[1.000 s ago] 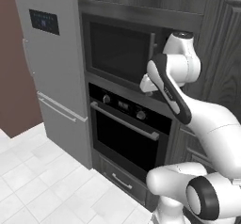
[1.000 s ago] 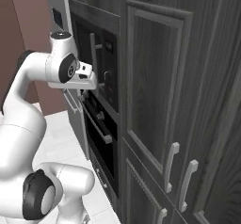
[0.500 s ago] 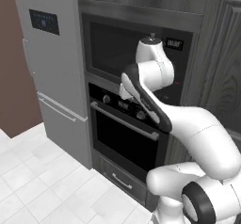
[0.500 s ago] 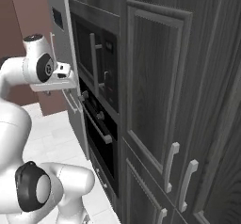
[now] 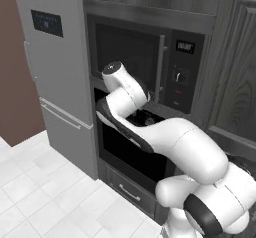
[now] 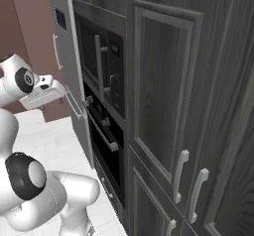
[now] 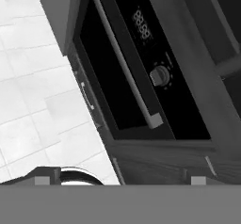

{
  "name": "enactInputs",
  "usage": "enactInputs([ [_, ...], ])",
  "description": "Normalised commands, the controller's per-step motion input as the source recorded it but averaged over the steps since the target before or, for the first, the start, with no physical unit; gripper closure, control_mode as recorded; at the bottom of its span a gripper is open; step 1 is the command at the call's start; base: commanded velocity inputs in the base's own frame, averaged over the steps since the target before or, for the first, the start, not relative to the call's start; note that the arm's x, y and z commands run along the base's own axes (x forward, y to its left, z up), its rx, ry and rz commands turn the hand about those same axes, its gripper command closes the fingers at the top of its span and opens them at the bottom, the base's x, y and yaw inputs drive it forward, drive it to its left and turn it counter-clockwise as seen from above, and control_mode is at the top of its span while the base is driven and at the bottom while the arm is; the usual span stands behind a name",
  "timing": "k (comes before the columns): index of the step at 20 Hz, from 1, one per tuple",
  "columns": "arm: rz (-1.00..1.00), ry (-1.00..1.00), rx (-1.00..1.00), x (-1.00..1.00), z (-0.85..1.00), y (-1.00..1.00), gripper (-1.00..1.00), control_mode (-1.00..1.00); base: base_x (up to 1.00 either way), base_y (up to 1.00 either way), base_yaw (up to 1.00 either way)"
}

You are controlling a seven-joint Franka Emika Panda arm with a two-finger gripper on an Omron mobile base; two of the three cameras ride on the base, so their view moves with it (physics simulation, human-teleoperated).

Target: Take the baked cake out of the oven and place it on the plate for cooling. Then close the oven door.

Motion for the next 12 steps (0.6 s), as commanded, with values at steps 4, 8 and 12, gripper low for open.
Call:
enactInputs([
  [4,0.00,-0.05,-0.25,0.30,-0.59,0.00,-1.00,-1.00,0.00,0.00,0.00],
  [8,0.00,-0.02,-0.19,0.25,-0.64,-0.01,-1.00,-1.00,0.00,0.00,0.00],
  [12,0.01,0.00,-0.11,0.01,-0.54,-0.03,-1.00,-1.00,0.00,0.00,0.00],
])
